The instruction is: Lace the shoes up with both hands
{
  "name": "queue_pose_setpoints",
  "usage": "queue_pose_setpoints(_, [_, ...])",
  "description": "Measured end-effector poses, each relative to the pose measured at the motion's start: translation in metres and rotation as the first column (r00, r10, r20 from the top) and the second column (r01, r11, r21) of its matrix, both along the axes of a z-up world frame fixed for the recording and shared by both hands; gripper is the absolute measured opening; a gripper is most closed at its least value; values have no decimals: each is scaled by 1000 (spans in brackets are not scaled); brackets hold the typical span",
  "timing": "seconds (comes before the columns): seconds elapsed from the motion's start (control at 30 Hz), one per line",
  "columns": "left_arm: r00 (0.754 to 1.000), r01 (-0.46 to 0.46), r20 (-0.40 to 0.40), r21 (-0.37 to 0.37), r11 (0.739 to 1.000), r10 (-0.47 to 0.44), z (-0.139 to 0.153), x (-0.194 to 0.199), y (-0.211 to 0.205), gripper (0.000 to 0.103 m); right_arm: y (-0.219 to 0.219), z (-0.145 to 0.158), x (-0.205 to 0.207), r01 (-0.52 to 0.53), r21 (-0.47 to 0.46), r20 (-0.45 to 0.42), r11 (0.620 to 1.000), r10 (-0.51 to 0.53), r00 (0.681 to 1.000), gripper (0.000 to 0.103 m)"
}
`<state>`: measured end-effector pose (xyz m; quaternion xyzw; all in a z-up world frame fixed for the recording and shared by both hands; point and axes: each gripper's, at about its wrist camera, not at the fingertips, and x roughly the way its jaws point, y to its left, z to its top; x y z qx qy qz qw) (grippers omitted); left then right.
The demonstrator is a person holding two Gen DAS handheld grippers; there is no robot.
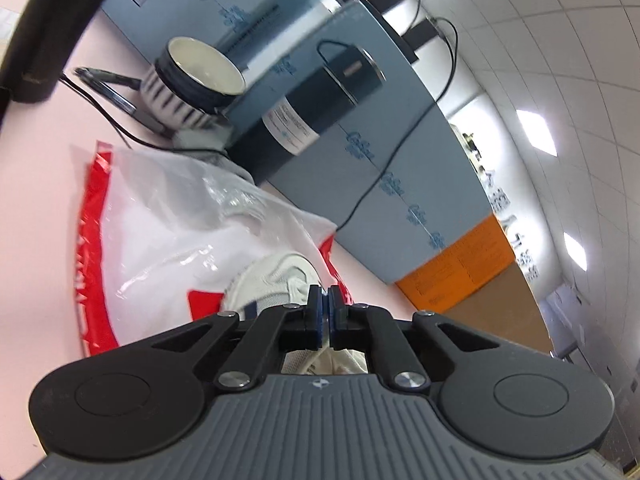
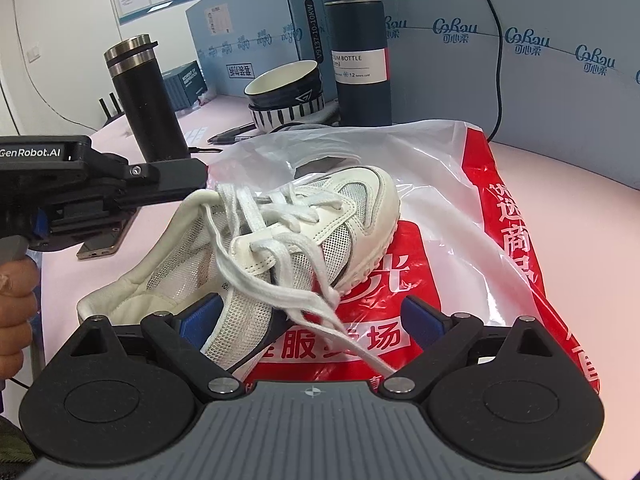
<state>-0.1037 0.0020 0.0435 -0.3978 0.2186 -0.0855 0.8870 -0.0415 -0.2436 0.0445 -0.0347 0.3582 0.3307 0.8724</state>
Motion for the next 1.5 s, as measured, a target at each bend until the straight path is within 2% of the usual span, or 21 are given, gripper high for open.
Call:
queue_pose_setpoints(0.23, [997,-80,22,-8,997,81,6,-8,18,2,-2,-2,1,12,7,-18,1000,-12,1000,96])
queue_pose_setpoints(0.43, [984,-176,30,-6,984,176,11,-18,43,2,-3,-2,1,14,10,-24,1000,-14,1000,96])
queue_pose_setpoints(0.63, [957,-285,48,3,958,285,20,-34,75,2,-4,-2,1,12,8,-25,1000,-12,1000,96])
queue_pose_setpoints(0.83, [919,-389,67,16,921,387,28,-54,103,2,-5,-3,2,18,8,-35,1000,-18,999,97])
queue_pose_setpoints(1.17, [875,-483,58,25,875,481,27,-78,126,2,-7,-2,2,22,1,-36,1000,-21,999,98])
queue_pose_setpoints(1.33, [886,-464,31,44,885,463,24,-83,127,2,-18,5,-1,-5,55,-45,998,7,999,98])
queue_pose_setpoints(1.43, [898,-441,9,45,896,441,20,-85,124,3,-38,15,-10,12,108,-10,994,-11,1000,98])
queue_pose_setpoints(1.5, [905,-426,1,50,904,426,17,-87,122,3,-50,18,-16,37,99,11,994,-38,999,98])
